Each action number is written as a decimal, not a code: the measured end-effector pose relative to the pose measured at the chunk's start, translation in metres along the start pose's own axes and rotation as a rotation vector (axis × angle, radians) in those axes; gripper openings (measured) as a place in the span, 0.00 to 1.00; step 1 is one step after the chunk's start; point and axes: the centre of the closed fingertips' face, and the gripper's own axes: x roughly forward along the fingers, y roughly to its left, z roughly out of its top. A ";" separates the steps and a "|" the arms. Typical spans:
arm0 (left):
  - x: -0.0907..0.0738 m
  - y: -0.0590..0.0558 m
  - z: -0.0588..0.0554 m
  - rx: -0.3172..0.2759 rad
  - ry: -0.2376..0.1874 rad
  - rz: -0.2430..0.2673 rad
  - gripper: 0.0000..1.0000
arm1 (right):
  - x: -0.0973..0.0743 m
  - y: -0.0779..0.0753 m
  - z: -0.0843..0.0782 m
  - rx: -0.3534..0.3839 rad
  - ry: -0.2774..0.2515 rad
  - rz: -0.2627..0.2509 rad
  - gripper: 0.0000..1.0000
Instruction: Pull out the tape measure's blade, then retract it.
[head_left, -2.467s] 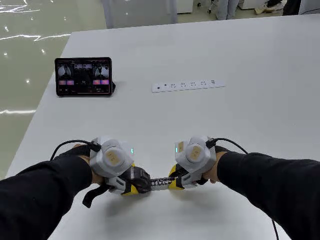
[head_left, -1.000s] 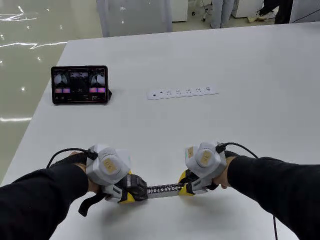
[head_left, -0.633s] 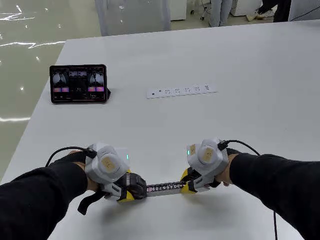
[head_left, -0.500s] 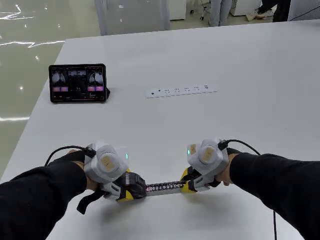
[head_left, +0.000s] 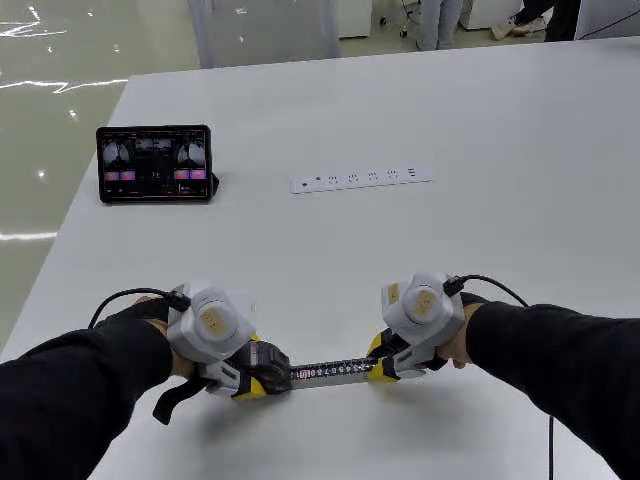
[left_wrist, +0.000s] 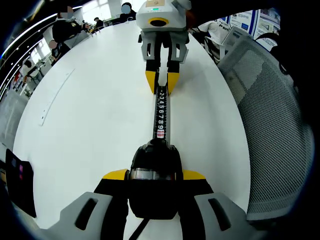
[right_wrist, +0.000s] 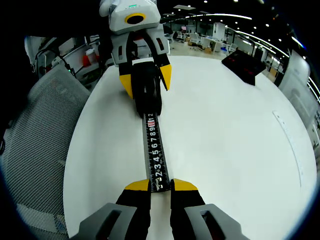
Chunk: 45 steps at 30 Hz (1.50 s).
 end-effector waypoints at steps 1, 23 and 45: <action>0.000 0.000 0.000 0.001 0.000 0.000 0.33 | -0.001 0.000 -0.001 0.003 0.000 -0.001 0.11; -0.002 0.000 -0.001 0.000 -0.004 0.003 0.33 | -0.013 -0.002 -0.016 0.023 0.000 -0.014 0.11; -0.001 0.000 -0.001 -0.001 -0.004 0.005 0.33 | -0.021 -0.004 -0.026 0.037 0.000 -0.024 0.11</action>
